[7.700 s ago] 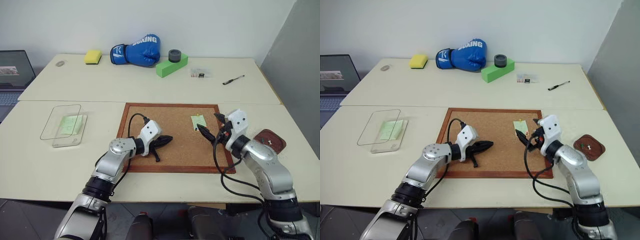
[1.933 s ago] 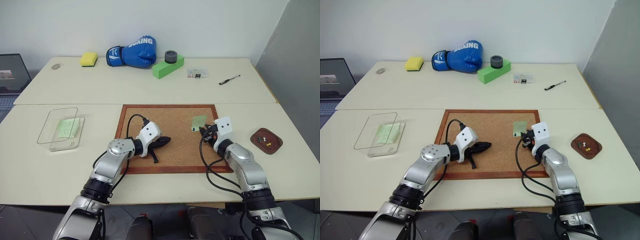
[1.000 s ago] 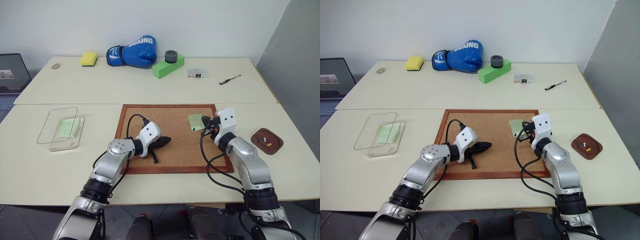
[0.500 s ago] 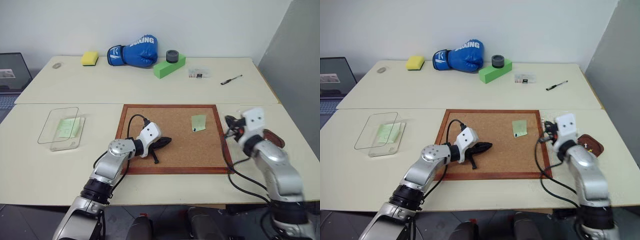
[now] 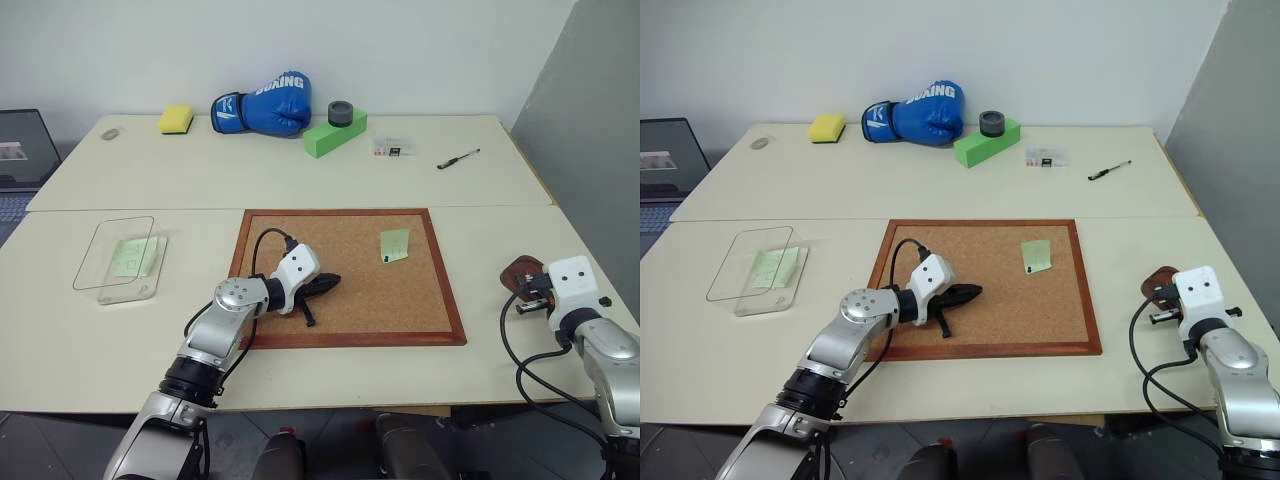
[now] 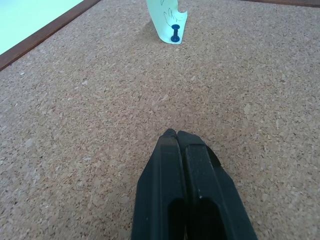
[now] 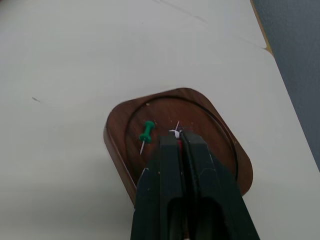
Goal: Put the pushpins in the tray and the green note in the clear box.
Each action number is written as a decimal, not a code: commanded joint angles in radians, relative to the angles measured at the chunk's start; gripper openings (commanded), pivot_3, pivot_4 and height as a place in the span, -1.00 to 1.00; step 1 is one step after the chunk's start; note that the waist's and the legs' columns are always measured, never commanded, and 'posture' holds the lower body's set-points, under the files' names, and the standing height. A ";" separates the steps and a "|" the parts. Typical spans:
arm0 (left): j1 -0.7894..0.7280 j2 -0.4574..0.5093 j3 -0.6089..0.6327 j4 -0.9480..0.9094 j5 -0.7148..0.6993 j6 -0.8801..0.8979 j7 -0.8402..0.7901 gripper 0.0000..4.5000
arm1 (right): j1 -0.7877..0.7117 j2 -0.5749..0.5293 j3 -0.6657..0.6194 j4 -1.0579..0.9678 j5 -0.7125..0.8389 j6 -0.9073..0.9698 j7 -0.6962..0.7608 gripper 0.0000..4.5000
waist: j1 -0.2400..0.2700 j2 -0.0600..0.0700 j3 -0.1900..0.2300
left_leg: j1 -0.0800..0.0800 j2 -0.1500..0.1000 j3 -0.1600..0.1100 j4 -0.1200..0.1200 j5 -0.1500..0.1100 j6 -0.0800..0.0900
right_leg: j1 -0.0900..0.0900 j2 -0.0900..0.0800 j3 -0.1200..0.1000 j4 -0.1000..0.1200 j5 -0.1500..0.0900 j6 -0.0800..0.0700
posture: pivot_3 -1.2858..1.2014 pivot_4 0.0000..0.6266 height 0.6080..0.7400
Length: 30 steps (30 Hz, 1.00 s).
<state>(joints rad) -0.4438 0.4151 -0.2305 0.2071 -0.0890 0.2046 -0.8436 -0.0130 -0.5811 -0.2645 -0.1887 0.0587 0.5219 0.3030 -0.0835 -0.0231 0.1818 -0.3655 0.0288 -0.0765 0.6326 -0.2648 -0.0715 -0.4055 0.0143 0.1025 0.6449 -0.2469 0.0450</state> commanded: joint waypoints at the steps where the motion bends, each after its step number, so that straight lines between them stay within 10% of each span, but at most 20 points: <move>1: 0.019 0.016 -0.021 0.070 0.047 0.021 0.011 -1.00 | -0.010 -0.009 -0.040 0.007 0.002 -0.021 -0.007 -0.71 | 0.000 0.000 0.000 | 0.000 0.000 0.000 0.000 0.000 0.000 | 0.000 0.000 0.000 0.000 0.000 0.000 | 0.03 -0.52 1.00; 9: 0.021 0.015 -0.022 0.070 0.047 0.022 0.013 -1.00 | -0.023 -0.010 -0.048 0.032 0.006 -0.022 -0.008 0.06 | 0.000 0.000 0.000 | 0.000 0.000 0.000 0.000 0.000 0.000 | 0.000 0.000 0.000 0.000 0.000 0.000 | 0.03 -0.52 1.00; 22: 0.021 0.012 -0.022 0.074 0.046 0.018 0.013 -1.00 | -0.045 -0.003 -0.160 -0.111 0.139 0.071 0.026 0.06 | 0.000 0.000 0.000 | 0.000 0.000 0.000 0.000 0.000 0.000 | 0.000 0.000 0.000 0.000 0.000 0.000 | 0.03 -0.52 1.00; 30: 0.015 0.011 -0.022 0.082 0.045 0.017 0.013 -1.00 | -0.078 0.063 0.029 -0.291 0.308 0.156 0.152 0.06 | 0.000 0.000 0.000 | 0.000 0.000 0.000 0.000 0.000 0.000 | 0.000 0.000 0.000 0.000 0.000 0.000 | 0.03 -0.52 1.00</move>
<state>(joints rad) -0.4458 0.4148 -0.2318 0.2188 -0.0890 0.1891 -0.8432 -0.0680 -0.5368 -0.2885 -0.4217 0.3286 0.6699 0.4353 -0.0835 -0.0231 0.1817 -0.3655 0.0289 -0.0769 0.6326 -0.2648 -0.0715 -0.4055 0.0144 0.1023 0.6447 -0.2469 0.0451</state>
